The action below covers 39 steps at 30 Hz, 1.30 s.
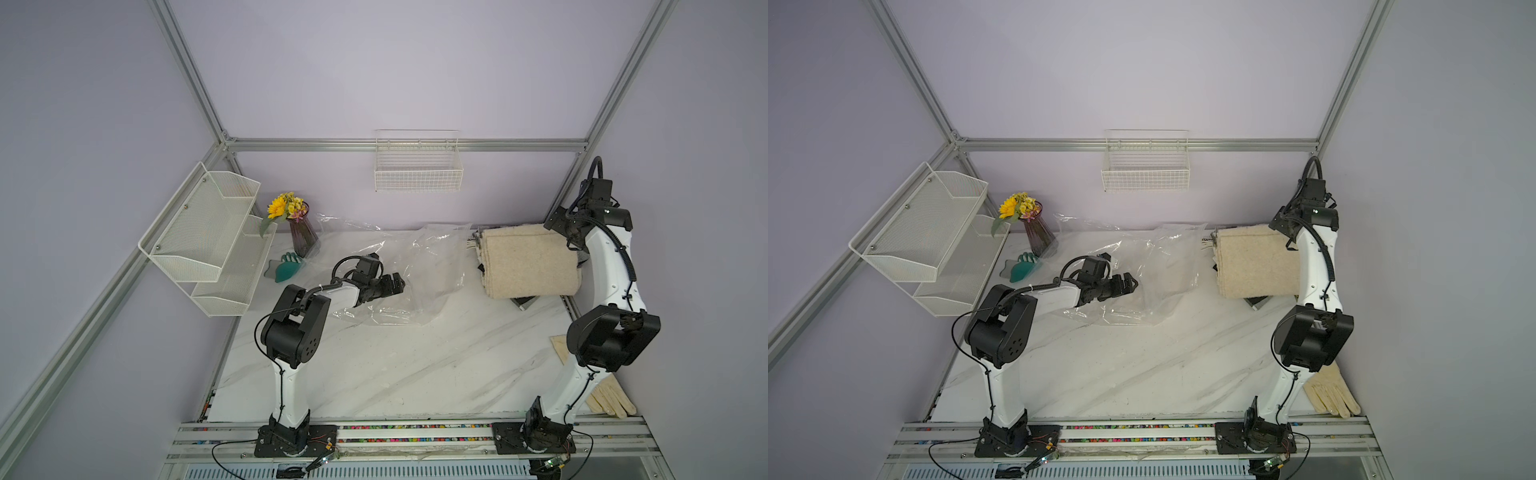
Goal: Take the scarf out of the vacuum bag
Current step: Place the scarf at the corner of the board, then adjust the vacuum bag at the center of the board.
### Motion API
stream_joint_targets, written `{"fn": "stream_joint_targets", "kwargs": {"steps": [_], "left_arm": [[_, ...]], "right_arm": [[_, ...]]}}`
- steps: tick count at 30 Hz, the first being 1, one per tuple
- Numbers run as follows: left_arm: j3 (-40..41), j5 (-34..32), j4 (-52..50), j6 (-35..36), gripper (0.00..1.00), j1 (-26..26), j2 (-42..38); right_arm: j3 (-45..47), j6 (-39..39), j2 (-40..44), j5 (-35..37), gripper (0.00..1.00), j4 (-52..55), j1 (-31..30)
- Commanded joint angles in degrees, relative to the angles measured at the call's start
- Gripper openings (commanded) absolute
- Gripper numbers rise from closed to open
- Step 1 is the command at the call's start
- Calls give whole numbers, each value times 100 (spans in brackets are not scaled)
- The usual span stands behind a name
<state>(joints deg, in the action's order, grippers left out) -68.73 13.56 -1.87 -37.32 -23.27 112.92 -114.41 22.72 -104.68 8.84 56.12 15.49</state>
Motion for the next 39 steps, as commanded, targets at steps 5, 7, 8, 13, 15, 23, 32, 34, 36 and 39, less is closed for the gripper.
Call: {"fn": "stream_joint_targets", "kwargs": {"steps": [5,7,8,13,15,23,32,34,36,39], "left_arm": [[405,718,-352,252,100,-184,-1148],[481,714,-252,302,100,-205,-1644],[537,646,-200,300,100,-185,-1842],[711,22,-37,454,100,-19,-2712],[458,-350,-555,449,100,135,-2676],[-49,-650,-1492,93,100,1045,-1499],[-53,-733,-1255,103,100,1415,-612],[69,-734,-1120,40,100,1456,-504],[217,-719,-990,-120,100,1507,-438],[316,-691,-936,-239,100,1527,-341]], "right_arm": [[2323,337,1823,-678,97,-1488,-871],[3029,555,2173,-837,97,-1901,-1510],[3418,804,2310,-1051,97,-2166,-1765],[5002,1940,2587,-1620,97,-3715,-2667],[5273,2149,2580,-1596,97,-3953,-2915],[5689,2233,2062,-2049,97,-4701,-3145],[5873,2193,1988,-2542,96,-5247,-3144],[5812,2218,1922,-2589,91,-5283,-3144],[5598,2148,1790,-2589,74,-5016,-3147],[5434,2131,1676,-2609,55,-4839,-3143]]}}
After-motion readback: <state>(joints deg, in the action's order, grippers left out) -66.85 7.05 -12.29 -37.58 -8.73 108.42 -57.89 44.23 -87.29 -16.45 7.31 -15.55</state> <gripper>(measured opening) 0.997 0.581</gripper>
